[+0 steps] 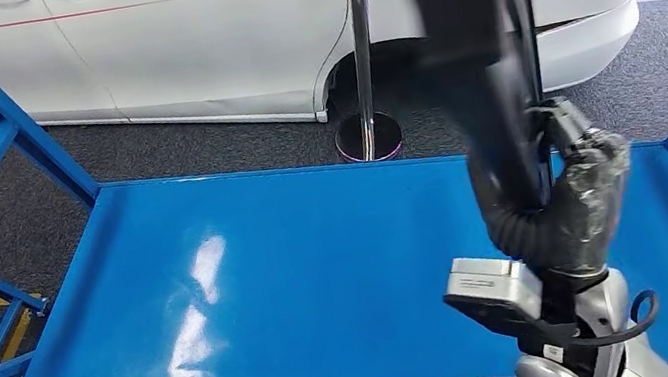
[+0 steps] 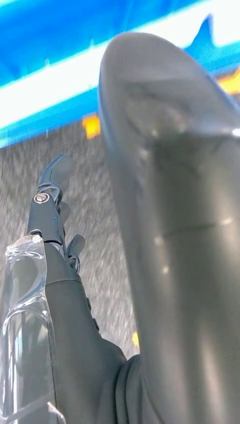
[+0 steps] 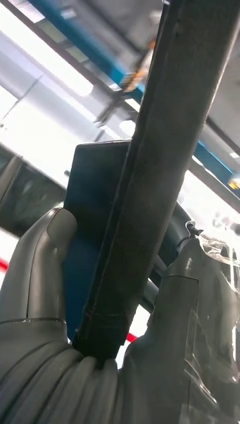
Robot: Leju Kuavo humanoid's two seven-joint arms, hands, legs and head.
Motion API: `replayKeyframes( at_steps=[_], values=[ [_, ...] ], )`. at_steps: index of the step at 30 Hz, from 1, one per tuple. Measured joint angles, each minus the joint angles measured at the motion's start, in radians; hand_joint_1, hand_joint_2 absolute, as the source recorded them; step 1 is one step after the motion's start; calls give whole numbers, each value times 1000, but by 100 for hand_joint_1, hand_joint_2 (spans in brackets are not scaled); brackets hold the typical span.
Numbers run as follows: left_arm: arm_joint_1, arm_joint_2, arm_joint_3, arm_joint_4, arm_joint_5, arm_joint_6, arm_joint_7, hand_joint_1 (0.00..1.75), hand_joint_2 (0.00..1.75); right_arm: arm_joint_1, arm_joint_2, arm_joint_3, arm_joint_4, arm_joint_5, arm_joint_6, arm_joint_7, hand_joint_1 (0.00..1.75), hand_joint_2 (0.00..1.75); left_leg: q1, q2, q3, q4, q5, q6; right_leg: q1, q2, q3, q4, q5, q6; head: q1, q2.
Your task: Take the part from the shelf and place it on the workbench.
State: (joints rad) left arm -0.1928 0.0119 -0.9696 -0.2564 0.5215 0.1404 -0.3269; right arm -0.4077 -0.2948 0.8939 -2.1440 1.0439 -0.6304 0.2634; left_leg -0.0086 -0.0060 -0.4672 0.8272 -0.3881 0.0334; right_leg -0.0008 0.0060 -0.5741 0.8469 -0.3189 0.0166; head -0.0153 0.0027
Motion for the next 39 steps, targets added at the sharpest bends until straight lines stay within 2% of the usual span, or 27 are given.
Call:
replayKeyframes(
  at_steps=[1,5,11,13,17,19,22,26,30,31,32,33,35,36,37,38,39],
  values=[
    [-4,-1,7,0,5,-19,-15,0,175,-13,-4,-12,-23,-18,-9,5,175,175,0,0,0,0,0,0,0,0,0,0,0,0,0,0],
    [-18,-13,29,0,6,-47,-39,0,175,-66,-17,-50,-104,-125,-36,-6,175,175,0,0,0,0,0,0,0,0,0,0,0,0,0,0],
    [-25,-32,40,-1,-21,-30,-7,0,175,-86,-18,-91,-186,-356,-43,-141,175,175,0,0,0,0,0,0,0,0,0,0,0,0,0,0],
    [-25,-37,45,-1,-23,-26,9,0,175,-78,-12,-106,-200,-524,-43,-227,175,175,0,0,0,0,0,0,0,0,0,0,0,0,0,0],
    [-20,-47,49,0,-36,-28,79,0,175,-42,-2,-134,-201,-1126,-23,-490,175,175,1,0,-1,0,0,0,0,0,0,0,0,0,0,0],
    [-13,-50,49,0,-46,-32,92,0,175,-22,2,-145,-190,-1351,5,-589,175,175,1,0,-1,0,0,1,0,0,0,0,0,0,0,0],
    [-6,-54,49,0,-58,-36,109,0,175,-1,11,-162,-167,-1516,58,-661,175,175,-1,-1,-2,2,-2,3,-1,-1,0,0,0,1,0,0],
    [-1,-55,45,0,-86,-27,157,0,175,29,29,-187,-117,-1776,191,-712,175,175,-3,0,-4,10,-8,12,-2,-1,0,2,-1,4,0,0],
    [6,-55,29,0,-124,-12,204,0,175,56,47,-203,-57,-1894,271,-732,175,175,-3,-1,-3,8,-2,20,-2,-4,1,1,0,12,0,0],
    [8,-55,24,0,-132,-10,215,0,175,61,49,-207,-47,-1901,281,-736,175,175,1,-1,0,2,6,23,-2,-4,-1,7,-7,15,0,0],
    [9,-55,20,0,-139,-10,225,0,175,65,50,-211,-38,-1905,290,-740,175,175,5,-1,2,-3,13,25,-1,-4,-9,31,-28,19,0,0],
    [10,-56,16,0,-144,-11,233,0,175,69,51,-215,-30,-1907,297,-743,175,175,9,0,5,-7,20,27,-2,-3,-28,80,-63,23,0,0],
    [13,-55,7,0,-149,-13,241,0,175,79,53,-222,-14,-1908,305,-747,175,175,12,1,2,-6,22,28,-10,-3,-89,242,-153,32,1,0],
    [15,-55,3,0,-150,-14,242,0,175,85,53,-225,-6,-1908,307,-748,175,175,13,2,0,-4,22,27,-14,-3,-116,312,-182,38,1,0],
    [18,-55,0,0,-150,-16,242,0,175,91,53,-227,1,-1908,308,-748,175,175,15,2,-1,-2,21,26,-20,-3,-126,349,-192,43,0,0],
    [21,-55,-3,0,-150,-19,244,0,175,95,54,-229,7,-1909,310,-749,175,175,18,1,-4,2,20,24,-25,-4,-114,338,-181,49,1,0],
    [23,-55,-5,0,-149,-22,247,0,175,97,54,-230,12,-1909,313,-749,175,175,23,1,-6,7,18,19,-30,-5,-79,282,-153,56,1,0]
  ],
)
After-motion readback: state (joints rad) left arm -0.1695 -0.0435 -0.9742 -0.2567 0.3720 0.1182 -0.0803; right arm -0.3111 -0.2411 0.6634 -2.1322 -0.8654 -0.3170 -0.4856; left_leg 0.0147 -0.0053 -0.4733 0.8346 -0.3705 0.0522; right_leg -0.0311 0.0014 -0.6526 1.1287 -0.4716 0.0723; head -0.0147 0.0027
